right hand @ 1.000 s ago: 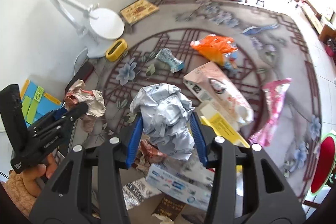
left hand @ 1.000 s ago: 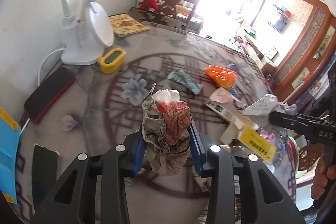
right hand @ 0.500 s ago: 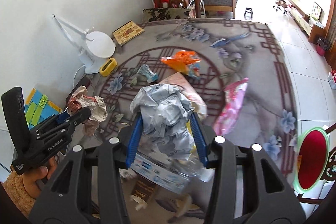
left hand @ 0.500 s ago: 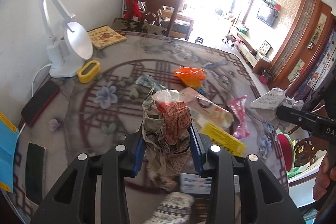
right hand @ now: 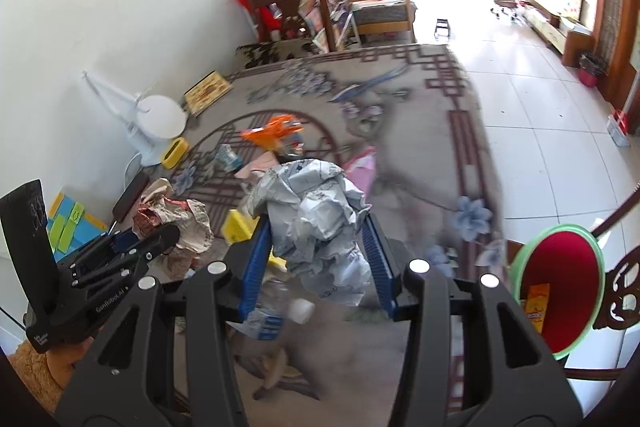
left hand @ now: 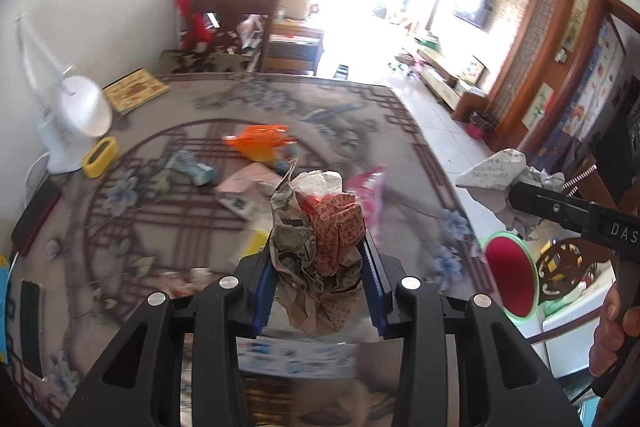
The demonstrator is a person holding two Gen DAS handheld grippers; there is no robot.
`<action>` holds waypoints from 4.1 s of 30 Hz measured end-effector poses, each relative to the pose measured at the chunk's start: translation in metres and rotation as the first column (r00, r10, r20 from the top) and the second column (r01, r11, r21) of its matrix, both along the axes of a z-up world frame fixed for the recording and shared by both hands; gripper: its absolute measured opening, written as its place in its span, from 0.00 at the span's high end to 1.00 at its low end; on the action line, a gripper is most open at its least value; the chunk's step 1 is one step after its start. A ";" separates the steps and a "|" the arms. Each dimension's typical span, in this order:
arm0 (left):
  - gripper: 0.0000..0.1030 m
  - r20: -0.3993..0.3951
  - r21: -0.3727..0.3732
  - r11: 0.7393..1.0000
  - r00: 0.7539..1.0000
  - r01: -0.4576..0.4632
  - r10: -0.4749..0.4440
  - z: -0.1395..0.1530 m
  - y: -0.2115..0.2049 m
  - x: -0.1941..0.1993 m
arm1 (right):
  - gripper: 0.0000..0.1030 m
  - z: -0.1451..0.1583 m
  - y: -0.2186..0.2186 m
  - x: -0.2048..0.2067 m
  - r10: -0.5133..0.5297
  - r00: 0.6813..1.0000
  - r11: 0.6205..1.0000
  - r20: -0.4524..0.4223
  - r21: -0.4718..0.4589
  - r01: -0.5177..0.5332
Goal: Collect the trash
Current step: 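Carry both wads to the red bucket and open the right gripper over it, then open the left gripper over the red bucket to drop the paper wad, then grasp the white paper cup with the left gripper while the right reaches toward the bottle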
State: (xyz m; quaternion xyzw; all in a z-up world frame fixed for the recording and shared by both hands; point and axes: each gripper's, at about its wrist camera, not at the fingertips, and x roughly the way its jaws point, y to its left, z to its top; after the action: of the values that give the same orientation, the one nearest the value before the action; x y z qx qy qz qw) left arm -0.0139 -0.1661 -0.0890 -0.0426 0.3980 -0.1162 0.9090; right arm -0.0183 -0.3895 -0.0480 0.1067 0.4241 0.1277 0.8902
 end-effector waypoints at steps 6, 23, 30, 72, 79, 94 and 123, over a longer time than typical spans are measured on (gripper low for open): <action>0.65 -0.012 0.006 0.996 0.996 0.085 -0.085 -0.003 -0.056 -0.001 | 0.56 -0.013 -0.066 -0.011 -0.121 0.992 0.993 -0.021 -0.006 0.121; 0.65 -0.041 0.015 0.949 0.949 0.314 -0.313 -0.015 -0.179 0.001 | 0.55 -0.088 -0.253 -0.050 -0.519 0.838 0.854 -0.168 -0.083 0.513; 0.65 -0.054 0.026 0.935 0.934 0.355 -0.353 -0.015 -0.206 0.005 | 0.44 -0.110 -0.280 -0.049 -0.560 0.801 0.828 -0.210 -0.115 0.549; 0.28 0.040 -0.074 0.944 0.947 0.321 -0.319 0.004 -0.168 0.000 | 0.15 -0.047 -0.203 -0.051 -0.502 0.864 0.863 -0.048 -0.086 0.497; 0.28 -0.001 -0.022 1.000 1.000 0.010 -0.010 -0.006 -0.044 -0.011 | 0.13 -0.037 -0.106 -0.007 -0.277 0.960 0.959 -0.043 -0.076 0.273; 0.28 -0.246 0.195 0.979 0.964 -0.055 0.103 -0.102 0.096 -0.047 | 0.13 -0.051 0.046 0.009 0.040 0.990 0.997 -0.133 -0.066 -0.049; 0.52 -0.321 -0.010 0.997 0.945 -0.072 0.065 -0.122 0.142 0.013 | 0.70 -0.130 0.162 0.039 0.306 0.873 0.940 -0.379 -0.026 -0.340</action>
State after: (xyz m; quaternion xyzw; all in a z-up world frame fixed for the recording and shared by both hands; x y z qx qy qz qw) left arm -0.0013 -0.0240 -0.2109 -0.0845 0.5374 -0.0801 0.8353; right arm 0.0206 -0.2271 -0.1780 0.0154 0.6010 0.2327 0.7644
